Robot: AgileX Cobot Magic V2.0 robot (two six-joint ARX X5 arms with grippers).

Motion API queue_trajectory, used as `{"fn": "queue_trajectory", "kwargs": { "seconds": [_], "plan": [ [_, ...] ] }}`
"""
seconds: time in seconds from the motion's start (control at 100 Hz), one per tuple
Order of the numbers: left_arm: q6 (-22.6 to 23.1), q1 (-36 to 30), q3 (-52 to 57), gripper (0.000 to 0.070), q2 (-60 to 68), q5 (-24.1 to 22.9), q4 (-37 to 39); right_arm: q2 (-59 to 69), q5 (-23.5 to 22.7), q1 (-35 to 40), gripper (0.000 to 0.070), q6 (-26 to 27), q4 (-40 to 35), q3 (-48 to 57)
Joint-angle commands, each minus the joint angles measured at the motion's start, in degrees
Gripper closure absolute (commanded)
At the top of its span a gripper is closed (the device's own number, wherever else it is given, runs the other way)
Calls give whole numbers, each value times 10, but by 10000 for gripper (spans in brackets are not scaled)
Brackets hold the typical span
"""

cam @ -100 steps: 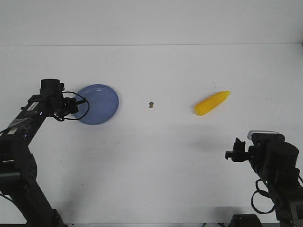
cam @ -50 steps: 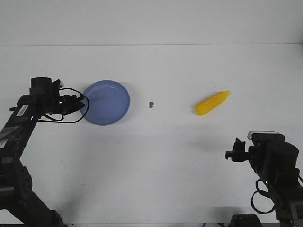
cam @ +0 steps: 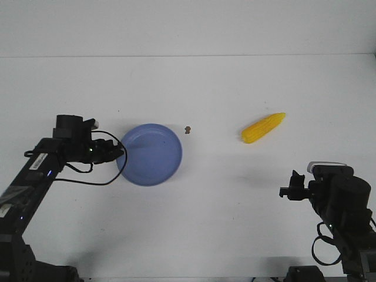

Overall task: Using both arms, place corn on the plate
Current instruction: 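Drag the blue plate with the left gripper toward the table center, nearer the robot, then release the plate and pull the left gripper back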

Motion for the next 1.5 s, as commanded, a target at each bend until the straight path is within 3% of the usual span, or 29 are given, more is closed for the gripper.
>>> {"fn": "queue_trajectory", "kwargs": {
  "seconds": [0.0, 0.24, 0.59, 1.491],
  "plan": [
    [6, -21, -26, 689, -7, 12, 22, 2, 0, 1, 327, 4, 7, 9],
    [18, -107, -91, 689, -16, 19, 64, 2, 0, 1, 326, 4, 7, 9],
    [17, -195, -97, 689, -11, 4, 115, 2, 0, 1, 327, 4, 8, 9],
    [15, -201, -97, 665, 67, -3, 123, 2, 0, 1, 327, 4, 7, 9]
  ]
}}
